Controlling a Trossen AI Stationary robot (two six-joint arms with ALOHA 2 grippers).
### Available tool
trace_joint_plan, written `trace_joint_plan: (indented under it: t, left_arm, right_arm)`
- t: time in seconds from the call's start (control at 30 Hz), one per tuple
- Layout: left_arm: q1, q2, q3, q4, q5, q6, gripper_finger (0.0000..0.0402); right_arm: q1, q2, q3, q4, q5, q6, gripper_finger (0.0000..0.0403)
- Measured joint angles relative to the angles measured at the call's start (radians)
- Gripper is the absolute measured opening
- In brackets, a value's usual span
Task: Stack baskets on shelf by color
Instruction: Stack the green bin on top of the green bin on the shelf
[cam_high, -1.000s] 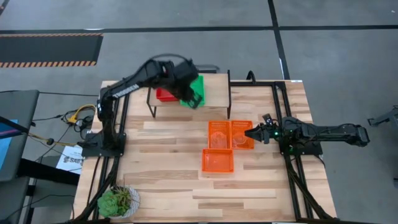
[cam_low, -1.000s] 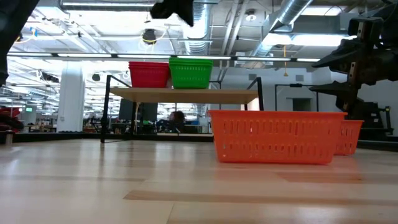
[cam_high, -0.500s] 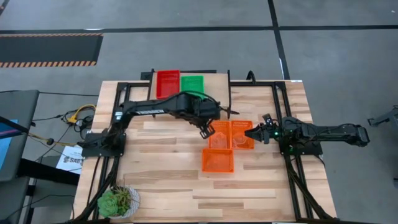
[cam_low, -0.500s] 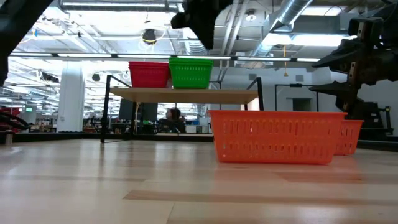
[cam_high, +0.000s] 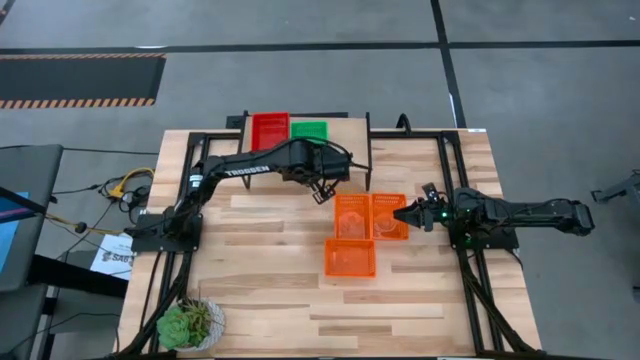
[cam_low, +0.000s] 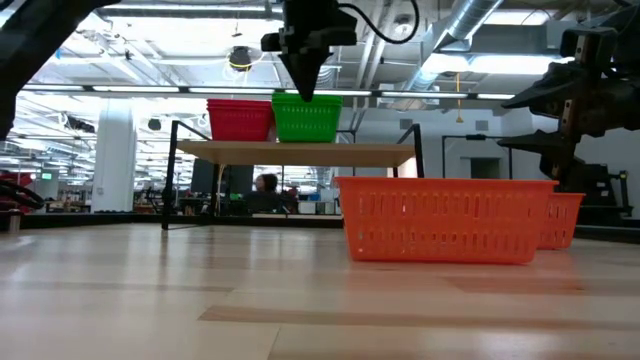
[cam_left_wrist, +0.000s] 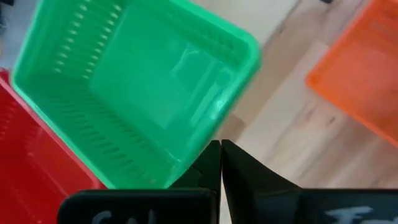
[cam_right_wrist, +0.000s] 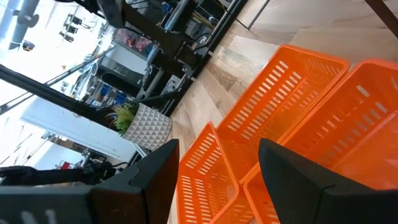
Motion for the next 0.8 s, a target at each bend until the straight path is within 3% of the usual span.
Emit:
trace_joint_plan:
  t: [0.8]
  left_arm:
    - [0.056, 0.0, 0.0, -0.002, -0.032, 0.035, 0.0]
  right_arm:
    - [0.0, 0.0, 0.0, 0.0, -0.052, 0.0, 0.0244]
